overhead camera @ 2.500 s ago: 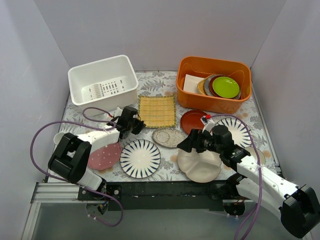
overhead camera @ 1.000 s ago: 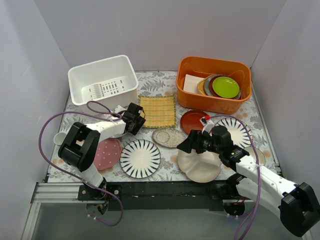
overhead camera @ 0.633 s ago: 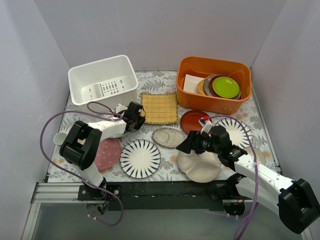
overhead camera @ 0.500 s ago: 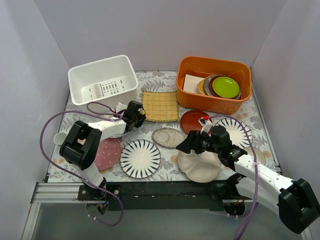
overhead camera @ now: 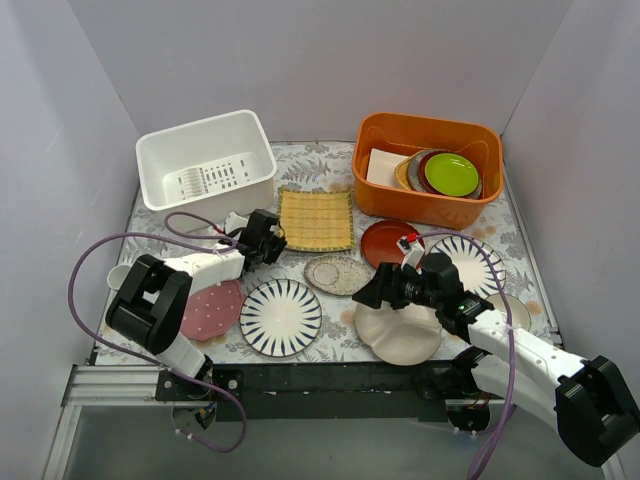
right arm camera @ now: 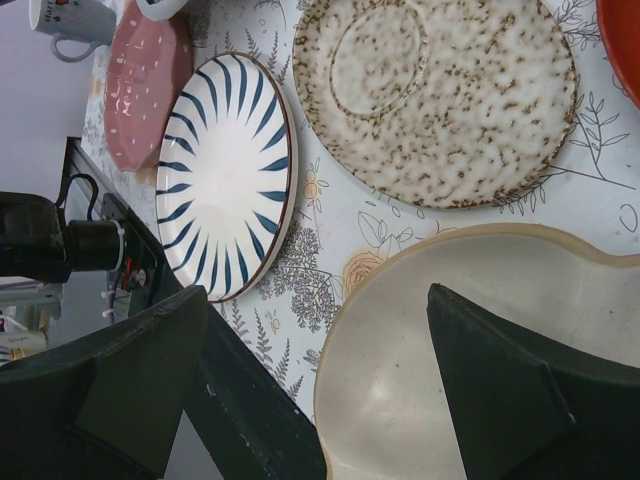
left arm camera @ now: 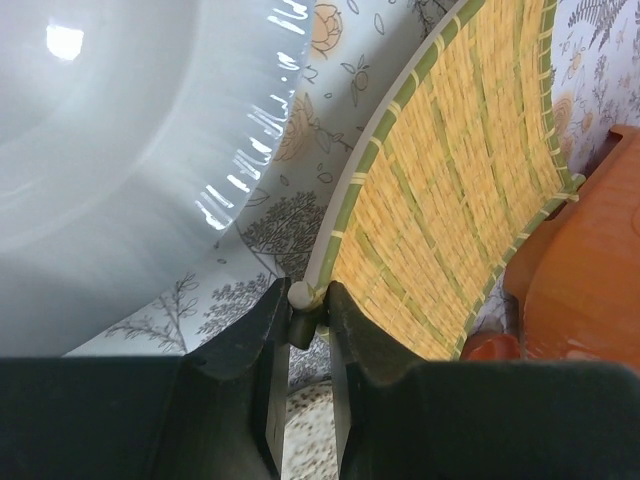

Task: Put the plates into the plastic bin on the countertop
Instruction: Pick up the plate at the center of the board.

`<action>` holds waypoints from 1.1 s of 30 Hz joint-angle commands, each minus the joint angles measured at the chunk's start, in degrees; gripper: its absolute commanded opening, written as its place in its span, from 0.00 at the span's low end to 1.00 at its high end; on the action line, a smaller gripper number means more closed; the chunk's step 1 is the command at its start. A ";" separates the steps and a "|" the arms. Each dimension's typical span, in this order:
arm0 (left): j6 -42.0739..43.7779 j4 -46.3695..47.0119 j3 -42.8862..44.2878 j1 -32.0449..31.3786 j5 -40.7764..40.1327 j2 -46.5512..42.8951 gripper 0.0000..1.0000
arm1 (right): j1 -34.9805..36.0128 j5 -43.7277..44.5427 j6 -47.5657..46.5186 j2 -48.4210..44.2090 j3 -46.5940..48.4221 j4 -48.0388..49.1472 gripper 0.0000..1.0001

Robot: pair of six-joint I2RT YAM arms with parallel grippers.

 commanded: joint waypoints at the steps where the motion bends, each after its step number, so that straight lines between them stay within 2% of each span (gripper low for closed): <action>1: -2.46 -6.08 -2.21 -0.03 -1.33 -4.18 0.00 | 0.37 -0.99 0.06 0.02 -0.20 2.87 0.98; 13: 3.52 -3.01 -2.56 -0.03 2.80 -11.65 0.00 | 0.37 -5.56 5.25 2.92 -2.31 11.92 0.98; 25: 2.56 -2.92 -8.88 -0.03 4.82 -22.46 0.00 | 0.37 -5.39 7.53 2.13 -3.45 13.94 0.98; 33: 3.52 -5.38 -9.59 -0.03 5.00 -29.49 0.00 | 0.28 -5.13 11.40 5.20 -5.30 19.91 0.98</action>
